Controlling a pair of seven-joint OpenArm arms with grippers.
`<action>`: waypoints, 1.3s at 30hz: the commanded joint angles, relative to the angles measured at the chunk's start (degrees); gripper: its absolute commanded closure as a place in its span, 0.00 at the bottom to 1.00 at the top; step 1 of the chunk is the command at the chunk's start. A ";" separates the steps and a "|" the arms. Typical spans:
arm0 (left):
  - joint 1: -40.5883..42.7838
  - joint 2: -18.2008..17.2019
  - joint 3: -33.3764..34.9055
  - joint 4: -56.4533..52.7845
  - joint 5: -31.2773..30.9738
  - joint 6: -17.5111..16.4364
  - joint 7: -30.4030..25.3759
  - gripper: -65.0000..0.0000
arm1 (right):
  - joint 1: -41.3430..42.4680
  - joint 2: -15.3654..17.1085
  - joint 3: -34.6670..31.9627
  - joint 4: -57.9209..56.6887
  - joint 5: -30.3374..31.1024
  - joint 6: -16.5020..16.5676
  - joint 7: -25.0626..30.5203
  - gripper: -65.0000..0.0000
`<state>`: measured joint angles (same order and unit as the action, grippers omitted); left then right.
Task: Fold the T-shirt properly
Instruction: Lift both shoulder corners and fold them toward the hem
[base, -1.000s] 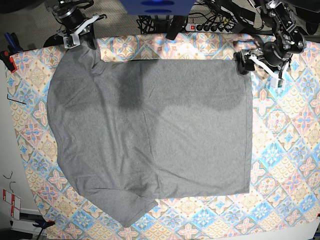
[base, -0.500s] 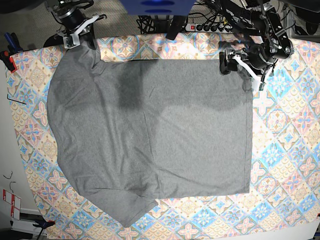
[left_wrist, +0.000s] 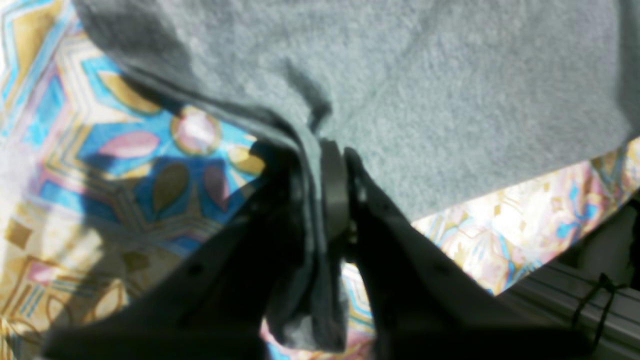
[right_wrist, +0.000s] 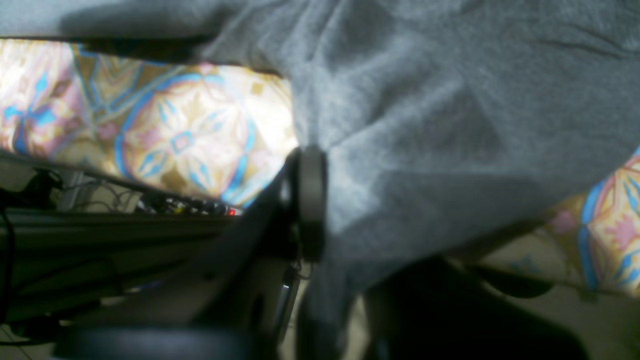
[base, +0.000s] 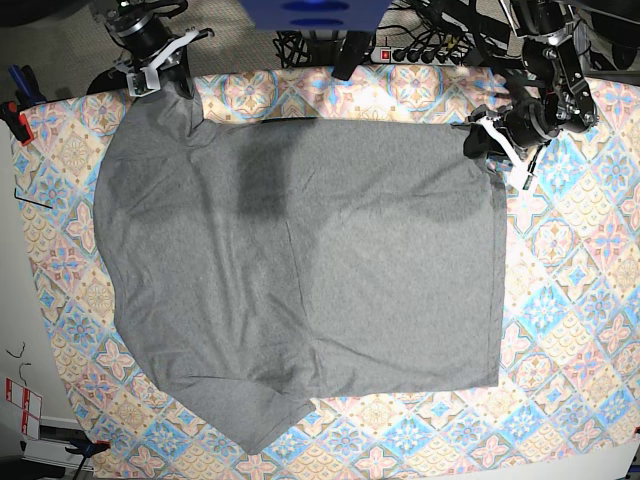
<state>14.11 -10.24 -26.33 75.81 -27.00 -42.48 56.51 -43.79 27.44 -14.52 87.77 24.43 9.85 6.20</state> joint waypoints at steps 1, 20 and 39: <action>0.97 0.17 0.35 -0.07 5.60 2.48 3.05 0.94 | -0.56 0.56 0.24 0.89 0.41 0.31 1.41 0.99; 11.78 0.35 -4.57 22.96 5.69 2.48 4.10 0.95 | -2.93 0.47 9.03 13.64 0.41 0.31 1.50 0.99; -9.41 -1.58 -5.81 22.96 10.96 2.48 23.49 0.95 | 11.04 0.38 13.86 15.66 5.68 0.22 -18.81 0.99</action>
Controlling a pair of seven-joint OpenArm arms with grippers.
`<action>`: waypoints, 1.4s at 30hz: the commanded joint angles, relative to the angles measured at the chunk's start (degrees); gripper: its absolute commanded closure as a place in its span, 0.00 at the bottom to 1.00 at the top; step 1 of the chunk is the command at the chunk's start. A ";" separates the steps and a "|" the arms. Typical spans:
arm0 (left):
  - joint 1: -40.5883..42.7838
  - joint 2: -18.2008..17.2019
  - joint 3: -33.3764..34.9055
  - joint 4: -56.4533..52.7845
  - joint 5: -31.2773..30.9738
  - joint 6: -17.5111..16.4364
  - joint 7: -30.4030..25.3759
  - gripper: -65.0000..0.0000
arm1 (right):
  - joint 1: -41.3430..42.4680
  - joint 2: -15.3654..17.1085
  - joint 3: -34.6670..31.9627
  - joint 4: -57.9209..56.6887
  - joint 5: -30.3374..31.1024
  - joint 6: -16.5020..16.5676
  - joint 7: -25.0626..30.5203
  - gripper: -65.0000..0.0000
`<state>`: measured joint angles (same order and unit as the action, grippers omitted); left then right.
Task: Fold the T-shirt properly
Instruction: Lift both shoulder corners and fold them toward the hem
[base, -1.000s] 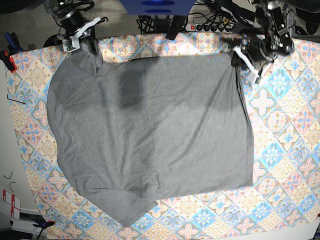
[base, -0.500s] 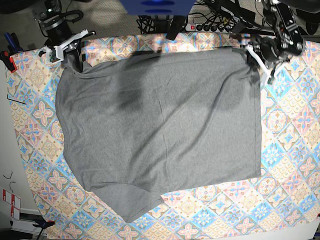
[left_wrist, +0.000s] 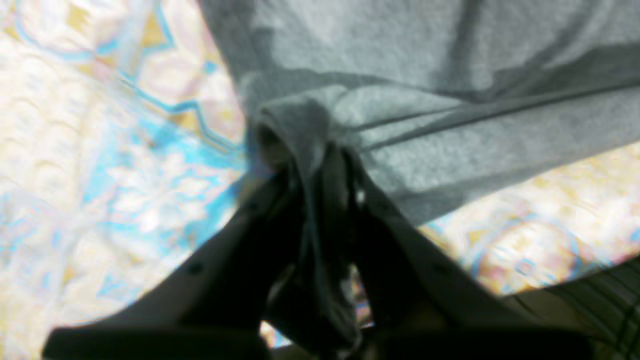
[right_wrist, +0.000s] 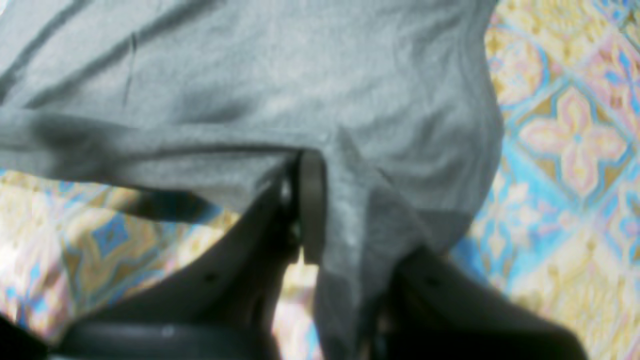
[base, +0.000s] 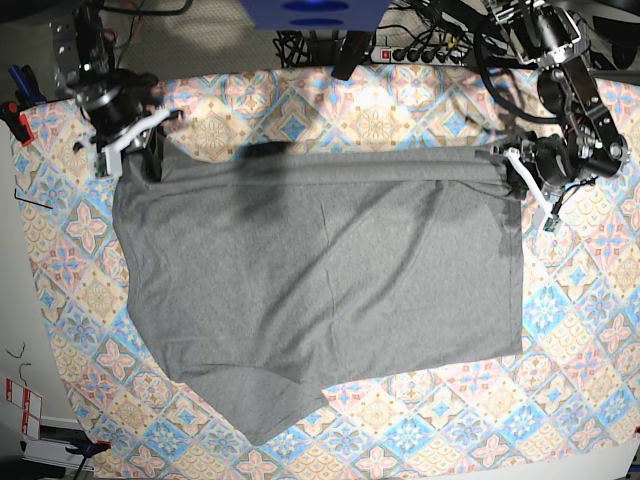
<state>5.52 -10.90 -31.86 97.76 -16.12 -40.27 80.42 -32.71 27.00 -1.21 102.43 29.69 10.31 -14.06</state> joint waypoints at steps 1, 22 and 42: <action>-1.96 -0.84 -0.19 0.93 2.19 0.27 -0.42 0.95 | 1.28 0.82 0.55 1.00 0.42 -0.24 0.13 0.99; -20.77 -0.05 4.21 -17.27 17.66 0.27 -0.42 0.95 | 29.50 -4.28 7.24 -7.09 0.07 -0.15 -29.94 0.99; -34.40 0.04 4.12 -44.70 28.47 0.27 -16.11 0.95 | 49.81 -4.10 -4.37 -33.03 -0.90 4.77 -30.20 0.99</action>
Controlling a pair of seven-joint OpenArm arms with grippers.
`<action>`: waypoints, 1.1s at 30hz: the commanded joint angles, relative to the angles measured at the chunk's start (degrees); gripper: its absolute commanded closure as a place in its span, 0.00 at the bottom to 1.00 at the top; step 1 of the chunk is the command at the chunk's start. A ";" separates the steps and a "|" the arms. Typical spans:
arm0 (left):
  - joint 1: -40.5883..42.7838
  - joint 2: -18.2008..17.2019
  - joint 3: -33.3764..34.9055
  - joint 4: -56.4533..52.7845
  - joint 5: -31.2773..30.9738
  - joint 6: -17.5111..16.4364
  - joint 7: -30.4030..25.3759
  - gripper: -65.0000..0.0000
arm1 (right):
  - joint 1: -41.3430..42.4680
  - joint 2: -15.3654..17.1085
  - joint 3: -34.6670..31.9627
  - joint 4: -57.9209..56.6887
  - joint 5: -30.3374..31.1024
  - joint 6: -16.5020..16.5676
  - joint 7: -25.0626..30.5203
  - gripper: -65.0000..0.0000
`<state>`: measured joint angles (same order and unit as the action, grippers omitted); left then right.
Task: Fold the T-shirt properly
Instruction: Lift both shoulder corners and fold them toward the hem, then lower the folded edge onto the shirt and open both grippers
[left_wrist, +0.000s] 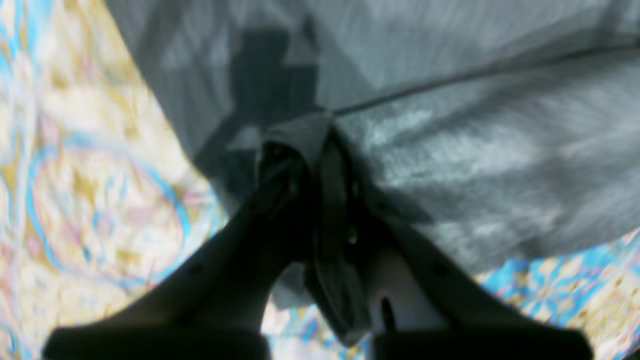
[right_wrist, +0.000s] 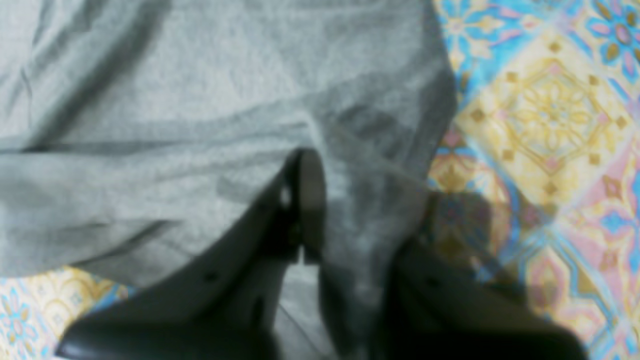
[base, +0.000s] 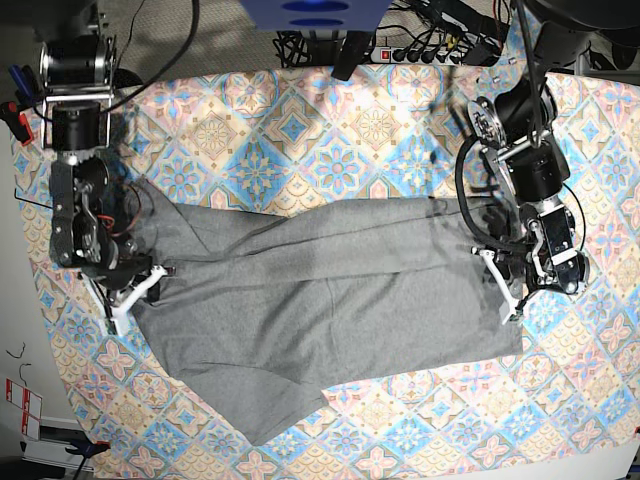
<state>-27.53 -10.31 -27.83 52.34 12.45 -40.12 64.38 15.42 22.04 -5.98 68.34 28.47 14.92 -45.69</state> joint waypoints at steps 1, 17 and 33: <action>-1.88 -0.55 0.19 -0.42 -0.10 0.12 -0.95 0.95 | 2.82 0.86 -0.40 -0.16 -0.73 0.16 1.43 0.99; -4.25 -0.90 -0.25 -7.63 -0.54 0.12 -10.18 0.95 | 11.09 -6.17 -3.38 -11.50 -18.31 2.45 7.41 0.99; -1.79 -2.05 -8.69 -7.55 0.08 0.12 -10.27 0.87 | 11.17 -6.26 -2.86 -17.13 -18.40 2.45 14.97 0.80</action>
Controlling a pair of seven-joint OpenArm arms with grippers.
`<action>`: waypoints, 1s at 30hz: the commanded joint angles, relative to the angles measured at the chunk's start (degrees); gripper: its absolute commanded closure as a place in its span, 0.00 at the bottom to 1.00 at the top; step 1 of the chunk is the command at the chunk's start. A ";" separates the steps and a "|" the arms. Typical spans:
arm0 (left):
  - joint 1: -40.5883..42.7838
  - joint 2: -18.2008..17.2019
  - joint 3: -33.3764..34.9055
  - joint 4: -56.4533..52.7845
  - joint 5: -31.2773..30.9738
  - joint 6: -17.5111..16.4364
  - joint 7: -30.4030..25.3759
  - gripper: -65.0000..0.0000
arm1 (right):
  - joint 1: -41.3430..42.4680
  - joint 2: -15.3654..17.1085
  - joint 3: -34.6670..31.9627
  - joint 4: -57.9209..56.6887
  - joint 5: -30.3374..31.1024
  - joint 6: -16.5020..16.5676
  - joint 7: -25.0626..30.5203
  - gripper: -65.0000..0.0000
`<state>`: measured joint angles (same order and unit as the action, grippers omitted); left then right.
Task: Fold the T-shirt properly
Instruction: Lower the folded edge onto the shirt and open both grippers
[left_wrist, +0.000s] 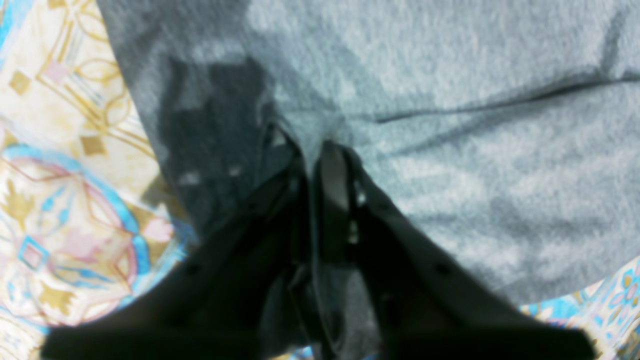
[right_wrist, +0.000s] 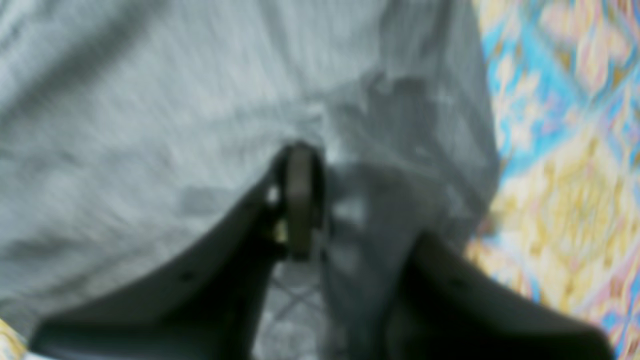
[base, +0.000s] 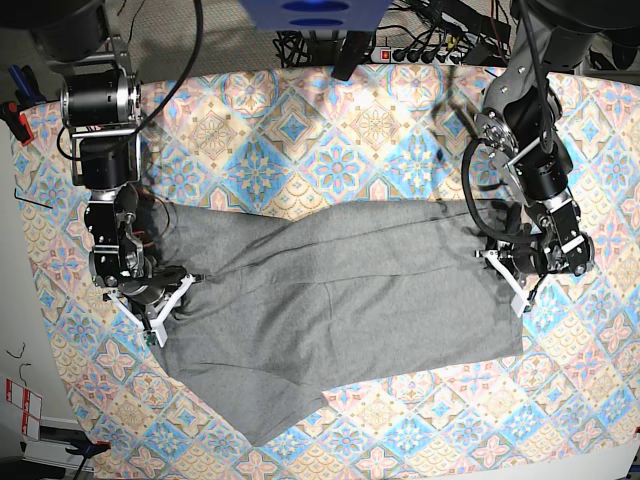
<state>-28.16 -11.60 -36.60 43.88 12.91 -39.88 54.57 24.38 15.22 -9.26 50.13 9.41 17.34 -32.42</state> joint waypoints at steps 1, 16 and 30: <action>-0.89 -0.76 0.07 0.91 -0.47 -0.12 -0.63 0.82 | 2.21 0.56 0.42 1.17 0.57 0.02 1.70 0.76; -1.07 -2.51 -1.95 5.31 -1.08 -0.12 -4.41 0.28 | 2.39 0.82 0.42 9.70 0.57 0.02 1.70 0.21; 10.62 3.55 -8.90 33.97 -1.08 -0.12 3.41 0.26 | -5.26 0.64 9.39 19.01 0.83 0.02 -6.56 0.21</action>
<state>-16.05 -7.01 -45.60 76.47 12.47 -40.27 59.13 17.78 14.70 -0.30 68.01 10.26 17.47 -39.97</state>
